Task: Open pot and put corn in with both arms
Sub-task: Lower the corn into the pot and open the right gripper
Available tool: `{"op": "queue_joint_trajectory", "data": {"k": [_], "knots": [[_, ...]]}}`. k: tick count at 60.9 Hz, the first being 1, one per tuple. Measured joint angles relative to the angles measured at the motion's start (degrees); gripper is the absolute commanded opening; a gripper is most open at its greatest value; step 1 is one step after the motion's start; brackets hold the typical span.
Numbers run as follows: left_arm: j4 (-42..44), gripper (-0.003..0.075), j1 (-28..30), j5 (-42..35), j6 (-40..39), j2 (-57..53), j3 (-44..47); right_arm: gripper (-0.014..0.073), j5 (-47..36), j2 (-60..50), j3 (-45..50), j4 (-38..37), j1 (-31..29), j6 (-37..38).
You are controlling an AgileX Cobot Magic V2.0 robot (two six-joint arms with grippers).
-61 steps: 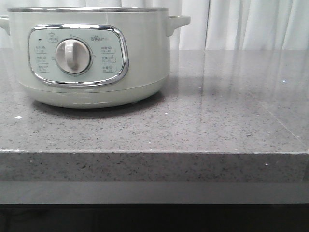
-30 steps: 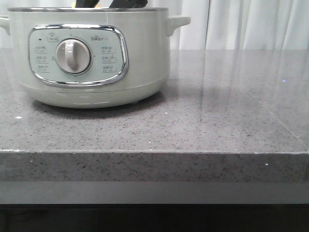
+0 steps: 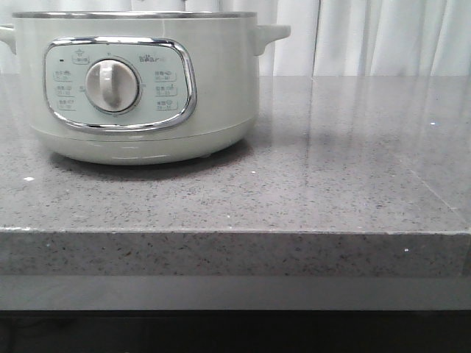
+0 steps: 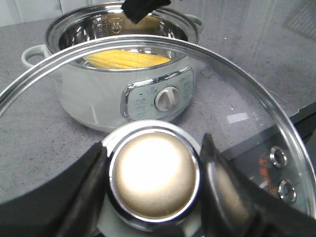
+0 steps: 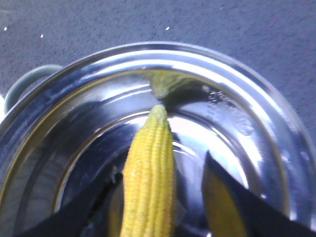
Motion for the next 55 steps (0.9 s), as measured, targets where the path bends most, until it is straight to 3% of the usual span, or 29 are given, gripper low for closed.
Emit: {"op": "queue_joint_trajectory", "data": {"k": [11, 26, 38, 55], "knots": [[0.0, 0.019, 0.0, 0.0, 0.0, 0.0, 0.0, -0.0079, 2.7, -4.3, 0.0, -0.5, -4.4, 0.0], [0.0, 0.019, 0.0, 0.0, 0.0, 0.0, 0.0, -0.0064, 1.2, -12.8, 6.7, -3.1, -8.6, -0.1], [0.0, 0.019, 0.0, 0.0, 0.0, 0.0, 0.0, -0.0064, -7.4, -25.2, 23.9, -4.8, -12.3, -0.1], [0.0, 0.019, 0.0, 0.0, 0.0, 0.0, 0.0, -0.0064, -16.1, -43.4, 49.1, -5.3, -22.0, -0.1]]}}
